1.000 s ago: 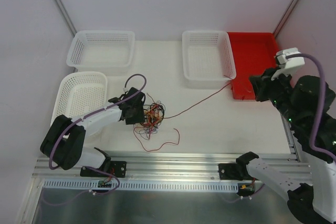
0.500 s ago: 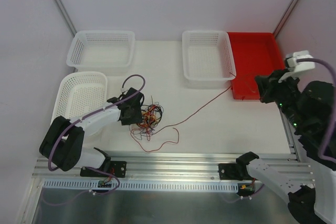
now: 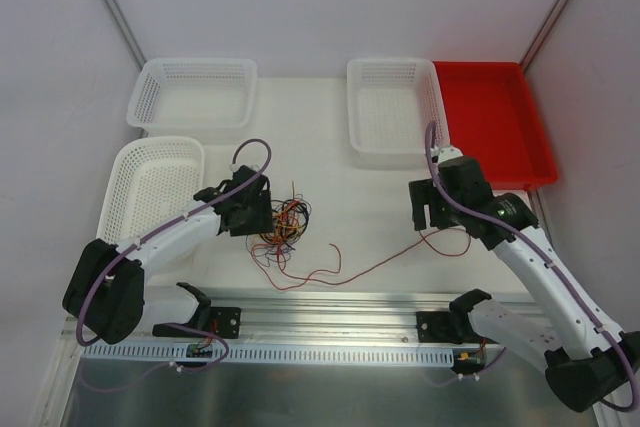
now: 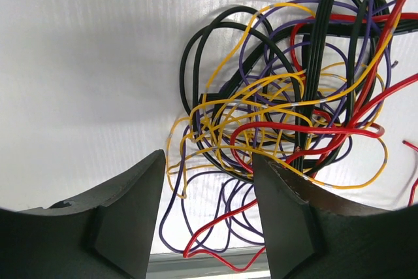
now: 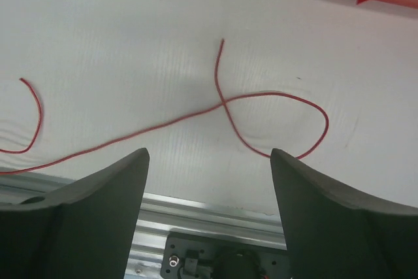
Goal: Untangle the cables
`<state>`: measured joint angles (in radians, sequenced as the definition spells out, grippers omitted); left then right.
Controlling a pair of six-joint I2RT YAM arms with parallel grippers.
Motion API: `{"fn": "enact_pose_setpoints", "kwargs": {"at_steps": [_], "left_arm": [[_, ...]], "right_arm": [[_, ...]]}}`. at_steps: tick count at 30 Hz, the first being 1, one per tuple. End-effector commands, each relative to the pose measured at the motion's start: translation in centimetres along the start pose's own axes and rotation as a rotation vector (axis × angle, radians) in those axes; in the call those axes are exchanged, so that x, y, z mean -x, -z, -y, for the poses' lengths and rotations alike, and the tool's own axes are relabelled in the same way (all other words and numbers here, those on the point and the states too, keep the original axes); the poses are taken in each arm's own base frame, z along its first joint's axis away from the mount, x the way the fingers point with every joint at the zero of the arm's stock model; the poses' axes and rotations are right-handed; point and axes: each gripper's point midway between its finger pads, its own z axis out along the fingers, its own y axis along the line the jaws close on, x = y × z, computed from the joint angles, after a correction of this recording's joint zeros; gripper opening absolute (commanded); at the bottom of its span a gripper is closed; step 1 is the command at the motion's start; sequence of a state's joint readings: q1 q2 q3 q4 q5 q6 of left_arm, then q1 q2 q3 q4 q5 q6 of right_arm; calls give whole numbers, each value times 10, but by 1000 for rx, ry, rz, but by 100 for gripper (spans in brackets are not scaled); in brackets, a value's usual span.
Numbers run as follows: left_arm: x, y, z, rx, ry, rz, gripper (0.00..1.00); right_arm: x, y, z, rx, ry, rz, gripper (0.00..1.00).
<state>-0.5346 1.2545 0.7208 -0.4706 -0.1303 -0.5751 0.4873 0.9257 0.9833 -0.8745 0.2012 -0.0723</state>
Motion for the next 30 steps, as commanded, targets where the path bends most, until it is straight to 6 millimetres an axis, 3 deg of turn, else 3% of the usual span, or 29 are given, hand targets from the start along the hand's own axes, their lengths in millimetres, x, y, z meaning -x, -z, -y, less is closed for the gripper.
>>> {"fn": "enact_pose_setpoints", "kwargs": {"at_steps": [1,4,5,6,8,9,18,24,30], "left_arm": [[-5,3,1,-21,0,-31,57],[-6,2,5,-31,5,-37,57],[-6,2,5,-33,5,-39,57],[-7,1,5,-32,8,-42,57],[-8,0,4,-29,18,-48,57],[-8,-1,5,-30,18,-47,57],[-15,-11,3,-12,41,-70,57],[-18,-17,1,-3,51,-75,56],[-25,-24,-6,26,61,-82,56]], "right_arm": [[25,10,-40,183,39,89,83],[26,16,-91,406,131,95,84],[23,17,-105,474,157,85,84],[20,28,-134,619,197,79,84],[11,25,-161,712,239,36,84],[10,33,-184,797,283,52,84],[-44,2,-301,1060,406,-101,77],[-76,-35,-330,1069,421,-184,68],[-100,-37,-348,1136,448,-238,62]]}}
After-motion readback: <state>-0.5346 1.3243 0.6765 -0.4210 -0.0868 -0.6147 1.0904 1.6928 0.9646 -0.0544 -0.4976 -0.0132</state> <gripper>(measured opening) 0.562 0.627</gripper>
